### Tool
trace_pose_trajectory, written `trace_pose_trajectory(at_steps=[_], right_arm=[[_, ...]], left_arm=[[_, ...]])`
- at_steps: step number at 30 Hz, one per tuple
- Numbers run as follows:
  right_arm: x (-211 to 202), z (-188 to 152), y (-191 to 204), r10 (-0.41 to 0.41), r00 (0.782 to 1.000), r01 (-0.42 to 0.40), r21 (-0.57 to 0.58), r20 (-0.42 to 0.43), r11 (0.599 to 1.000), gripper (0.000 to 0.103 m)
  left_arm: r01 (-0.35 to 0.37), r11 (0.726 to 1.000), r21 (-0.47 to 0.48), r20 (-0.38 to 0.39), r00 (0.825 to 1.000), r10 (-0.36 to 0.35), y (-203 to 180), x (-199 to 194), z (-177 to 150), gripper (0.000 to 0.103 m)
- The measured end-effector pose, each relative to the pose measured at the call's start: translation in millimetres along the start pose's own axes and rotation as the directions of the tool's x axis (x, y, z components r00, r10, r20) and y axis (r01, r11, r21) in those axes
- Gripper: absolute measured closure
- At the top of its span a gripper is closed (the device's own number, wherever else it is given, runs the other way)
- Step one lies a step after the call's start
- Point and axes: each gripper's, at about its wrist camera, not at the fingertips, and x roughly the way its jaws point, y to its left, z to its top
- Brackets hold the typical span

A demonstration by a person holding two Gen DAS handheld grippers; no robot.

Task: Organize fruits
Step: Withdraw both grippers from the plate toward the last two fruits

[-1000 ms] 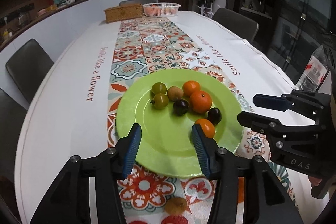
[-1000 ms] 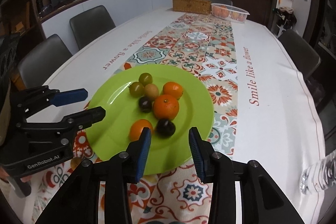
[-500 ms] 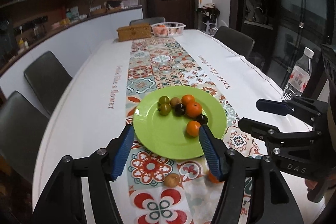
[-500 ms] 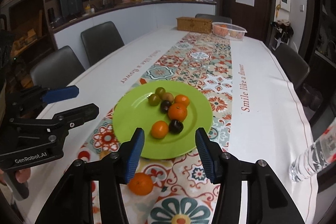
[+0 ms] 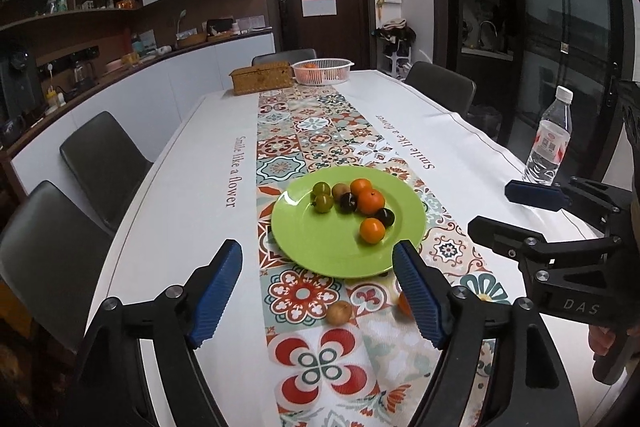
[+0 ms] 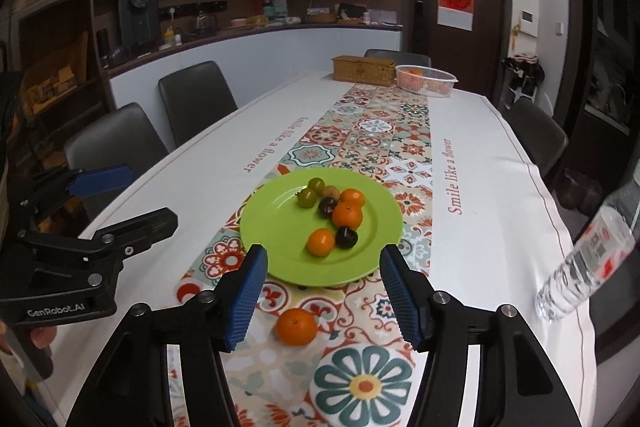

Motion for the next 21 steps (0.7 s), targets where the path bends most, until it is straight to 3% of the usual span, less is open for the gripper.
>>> trace_pose_trajectory(at_steps=[2,14,21], right_arm=[[-2.4,-2.9,1.8,-0.005,1.000,0.005,0.012,0.004,1.000,0.038],[9.5,-31.7,13.4,-0.016,0.999,0.016,0.009,-0.039,1.000,0.038],[28.0,-48.1,20.1,-0.019,0.995,0.018,-0.008,-0.094,1.000,0.038]], left_arm=[[0.009,1.000,0.005,0.002,1.000,-0.009,1.4,-2.5,-4.5,0.025],[0.105,0.993,0.055,-0.049,0.994,-0.102,-0.5,12.6,-40.7,0.025],[0.168,0.984,0.066,-0.120,0.980,-0.160,-0.4,38.9,-57.1,0.028]])
